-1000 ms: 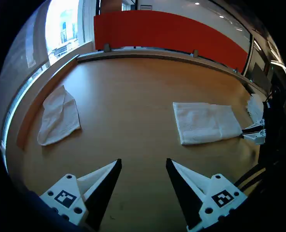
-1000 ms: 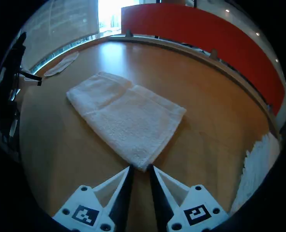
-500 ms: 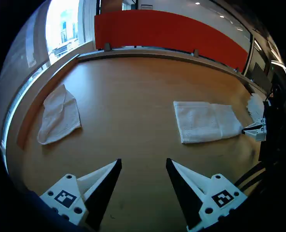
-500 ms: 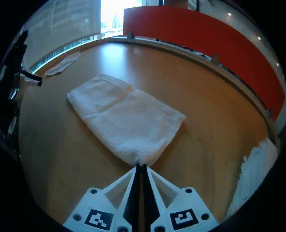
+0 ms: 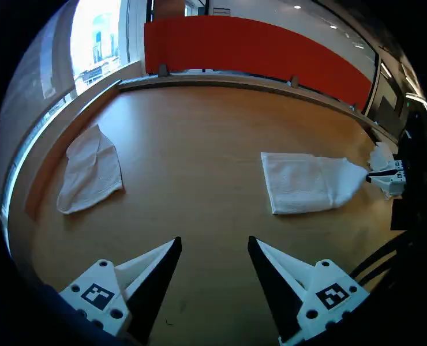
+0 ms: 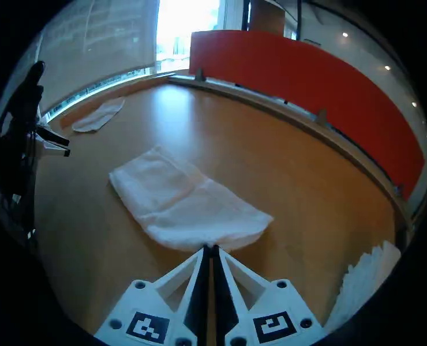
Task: Fold towel
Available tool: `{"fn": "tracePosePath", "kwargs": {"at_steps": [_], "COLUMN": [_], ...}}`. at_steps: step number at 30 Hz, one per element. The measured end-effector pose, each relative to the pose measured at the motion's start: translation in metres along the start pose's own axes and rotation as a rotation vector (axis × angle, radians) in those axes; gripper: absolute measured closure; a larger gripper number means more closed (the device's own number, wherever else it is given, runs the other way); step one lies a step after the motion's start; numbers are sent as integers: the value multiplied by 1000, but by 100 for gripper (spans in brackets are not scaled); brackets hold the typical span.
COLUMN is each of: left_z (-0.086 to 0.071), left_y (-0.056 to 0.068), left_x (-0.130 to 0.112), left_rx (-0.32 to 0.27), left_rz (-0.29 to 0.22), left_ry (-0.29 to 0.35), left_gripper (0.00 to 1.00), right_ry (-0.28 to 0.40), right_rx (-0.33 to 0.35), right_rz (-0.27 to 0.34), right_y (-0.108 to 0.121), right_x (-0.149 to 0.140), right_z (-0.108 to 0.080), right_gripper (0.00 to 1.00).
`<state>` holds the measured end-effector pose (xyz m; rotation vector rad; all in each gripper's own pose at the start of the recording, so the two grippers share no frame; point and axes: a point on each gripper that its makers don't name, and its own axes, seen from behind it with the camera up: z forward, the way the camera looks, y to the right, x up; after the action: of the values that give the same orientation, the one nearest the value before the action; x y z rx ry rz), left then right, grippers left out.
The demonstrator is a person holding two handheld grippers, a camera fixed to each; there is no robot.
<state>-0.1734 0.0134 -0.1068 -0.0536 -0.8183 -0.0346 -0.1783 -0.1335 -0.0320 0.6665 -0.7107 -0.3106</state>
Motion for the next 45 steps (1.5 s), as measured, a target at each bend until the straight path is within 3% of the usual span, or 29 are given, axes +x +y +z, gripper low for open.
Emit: {"fn": "tracePosePath", "kwargs": {"at_steps": [15, 29, 45], "left_z": [-5, -13, -28], "left_y": [-8, -14, -23], "left_x": [3, 7, -4], "left_rx": [6, 14, 33], "left_rz": [-21, -24, -75], "left_ry": [17, 35, 47], "left_gripper": [15, 15, 15], "right_ry": [92, 94, 53], "right_rx": [25, 68, 206], "right_rz": [-99, -155, -278], "right_y": [-15, -34, -94], "right_x": [75, 96, 111], "right_z": [-1, 9, 49], "right_gripper": [96, 96, 96]}}
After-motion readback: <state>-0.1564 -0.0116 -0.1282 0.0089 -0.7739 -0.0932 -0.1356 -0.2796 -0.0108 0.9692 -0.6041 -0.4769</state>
